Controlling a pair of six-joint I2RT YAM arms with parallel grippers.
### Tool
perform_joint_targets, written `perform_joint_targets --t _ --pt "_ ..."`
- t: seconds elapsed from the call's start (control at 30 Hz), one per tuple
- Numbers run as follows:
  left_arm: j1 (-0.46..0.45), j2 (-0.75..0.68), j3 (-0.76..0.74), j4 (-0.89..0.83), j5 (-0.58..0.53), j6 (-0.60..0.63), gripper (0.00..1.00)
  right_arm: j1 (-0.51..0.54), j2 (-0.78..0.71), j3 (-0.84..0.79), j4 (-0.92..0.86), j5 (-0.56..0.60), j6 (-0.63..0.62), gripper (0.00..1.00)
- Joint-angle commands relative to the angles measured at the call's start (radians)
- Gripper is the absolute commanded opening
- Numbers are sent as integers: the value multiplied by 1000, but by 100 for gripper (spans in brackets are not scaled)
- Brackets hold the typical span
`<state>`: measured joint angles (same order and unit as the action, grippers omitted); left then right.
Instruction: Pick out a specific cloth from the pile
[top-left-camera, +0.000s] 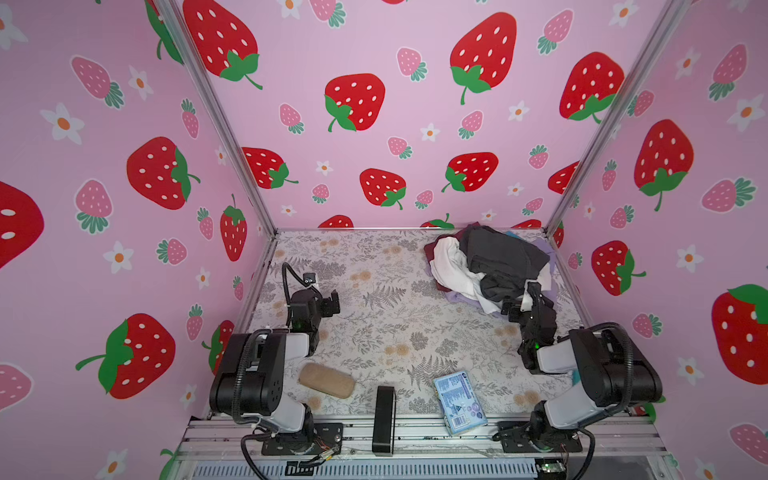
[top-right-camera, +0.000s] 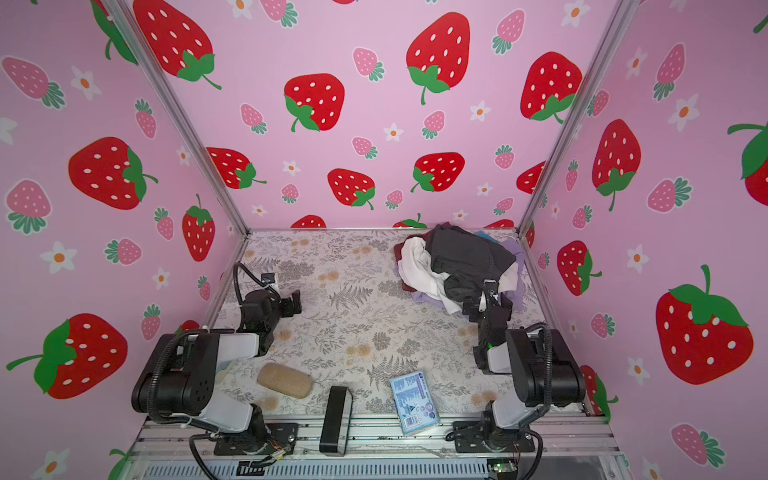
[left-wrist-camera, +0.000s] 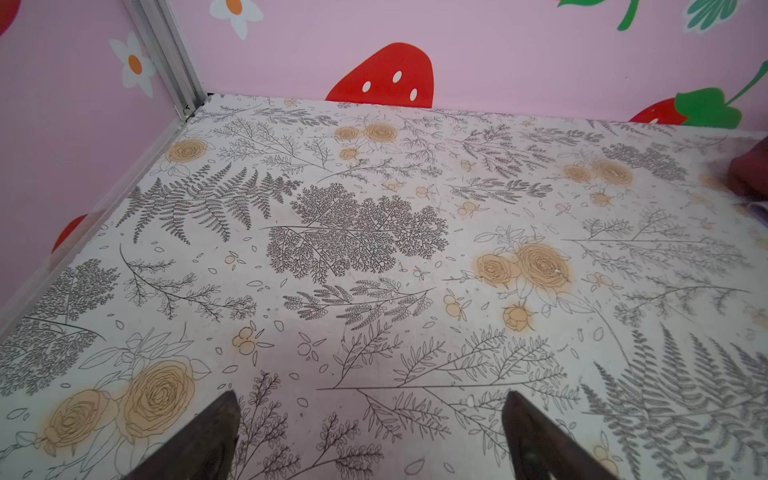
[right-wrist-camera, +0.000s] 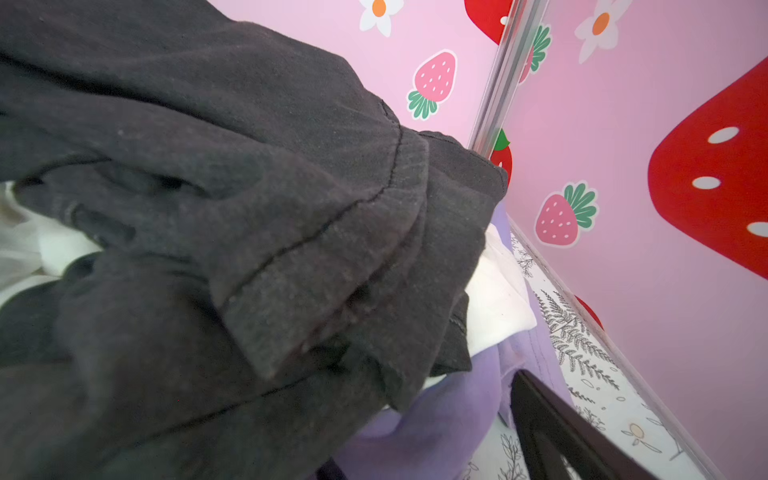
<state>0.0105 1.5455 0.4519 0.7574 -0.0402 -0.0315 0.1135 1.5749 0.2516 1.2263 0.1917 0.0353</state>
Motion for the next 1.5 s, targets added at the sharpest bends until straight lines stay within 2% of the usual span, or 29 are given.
perform_joint_targets --t 0.0,1.43,1.47 --pt "4 4 7 3 10 -5 99 0 -2 8 41 0 -3 100" --pt "4 2 5 6 10 -7 99 1 -3 11 38 -13 -9 100" --pt "1 -1 10 -3 -14 -12 99 3 -16 23 4 0 -4 100"
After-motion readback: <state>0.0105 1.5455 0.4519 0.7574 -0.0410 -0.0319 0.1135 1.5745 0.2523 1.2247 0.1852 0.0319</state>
